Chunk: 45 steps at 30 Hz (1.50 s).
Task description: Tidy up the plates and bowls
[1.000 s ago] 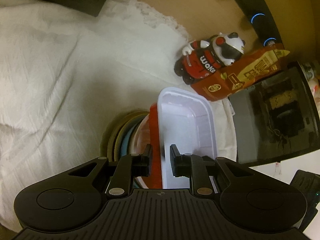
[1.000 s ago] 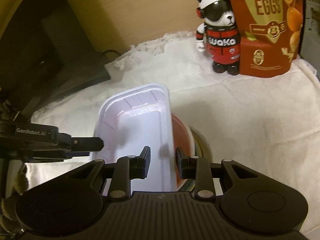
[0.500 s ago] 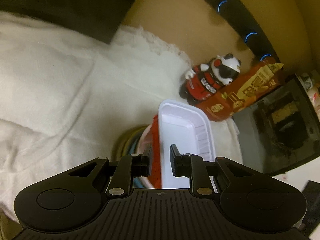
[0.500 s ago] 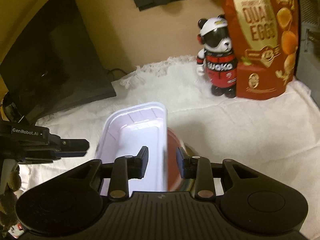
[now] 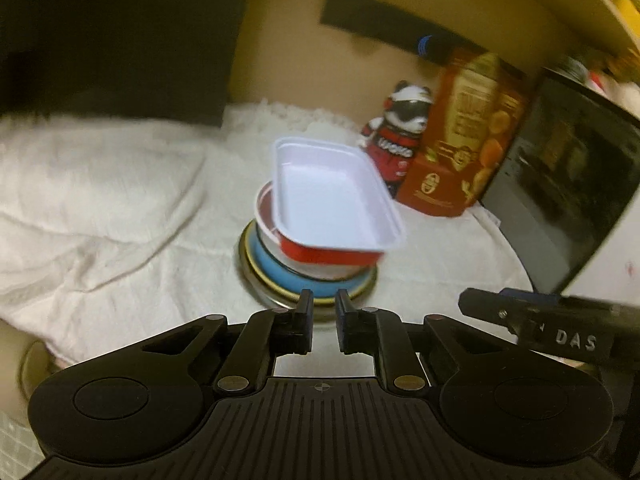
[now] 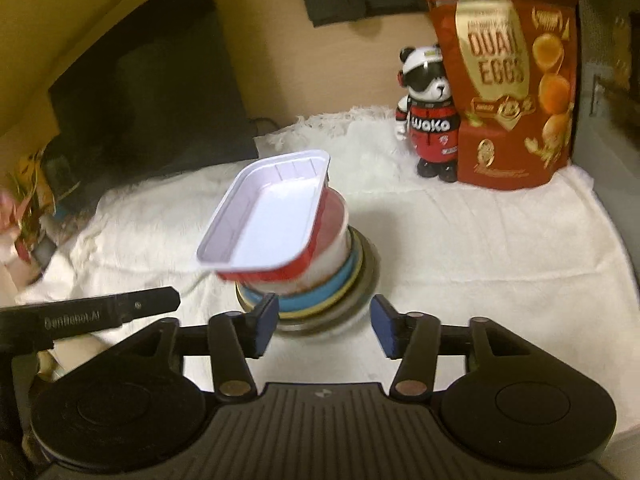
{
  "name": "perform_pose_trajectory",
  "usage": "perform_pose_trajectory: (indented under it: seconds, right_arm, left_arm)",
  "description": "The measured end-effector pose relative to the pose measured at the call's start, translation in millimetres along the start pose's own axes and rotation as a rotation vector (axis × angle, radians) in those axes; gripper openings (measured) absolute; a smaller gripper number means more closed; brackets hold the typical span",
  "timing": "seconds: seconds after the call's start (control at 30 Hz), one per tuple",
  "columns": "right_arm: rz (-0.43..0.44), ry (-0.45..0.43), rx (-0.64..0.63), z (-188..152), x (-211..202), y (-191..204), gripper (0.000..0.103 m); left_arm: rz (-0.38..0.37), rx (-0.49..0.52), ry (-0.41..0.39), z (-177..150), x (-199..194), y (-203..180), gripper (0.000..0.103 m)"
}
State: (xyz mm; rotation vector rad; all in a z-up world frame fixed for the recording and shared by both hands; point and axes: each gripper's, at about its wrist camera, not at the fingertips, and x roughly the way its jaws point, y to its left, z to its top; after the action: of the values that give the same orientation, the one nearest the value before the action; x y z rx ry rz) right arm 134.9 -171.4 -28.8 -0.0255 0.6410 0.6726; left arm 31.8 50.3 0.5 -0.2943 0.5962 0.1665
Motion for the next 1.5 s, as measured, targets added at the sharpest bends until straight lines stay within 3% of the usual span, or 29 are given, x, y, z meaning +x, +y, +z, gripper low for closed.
perform_pose_trajectory:
  seconds: [0.17, 0.23, 0.33, 0.7, 1.5]
  right_arm:
    - [0.008, 0.032, -0.022, -23, -26, 6, 0.059]
    - [0.019, 0.032, -0.023, -24, -31, 6, 0.059]
    - [0.013, 0.039, -0.018, -27, -34, 6, 0.06]
    - [0.019, 0.062, -0.009, -38, -38, 12, 0.06]
    - [0.028, 0.093, -0.01, -47, -40, 10, 0.06]
  left_arm:
    - [0.015, 0.04, -0.03, -18, -33, -27, 0.015]
    - [0.063, 0.088, -0.053, -24, -36, -39, 0.015]
    - [0.099, 0.092, -0.024, -26, -33, -49, 0.015]
    - [0.108, 0.063, 0.041, -37, -34, -48, 0.015]
    - [0.083, 0.059, 0.071, -46, -38, -51, 0.015]
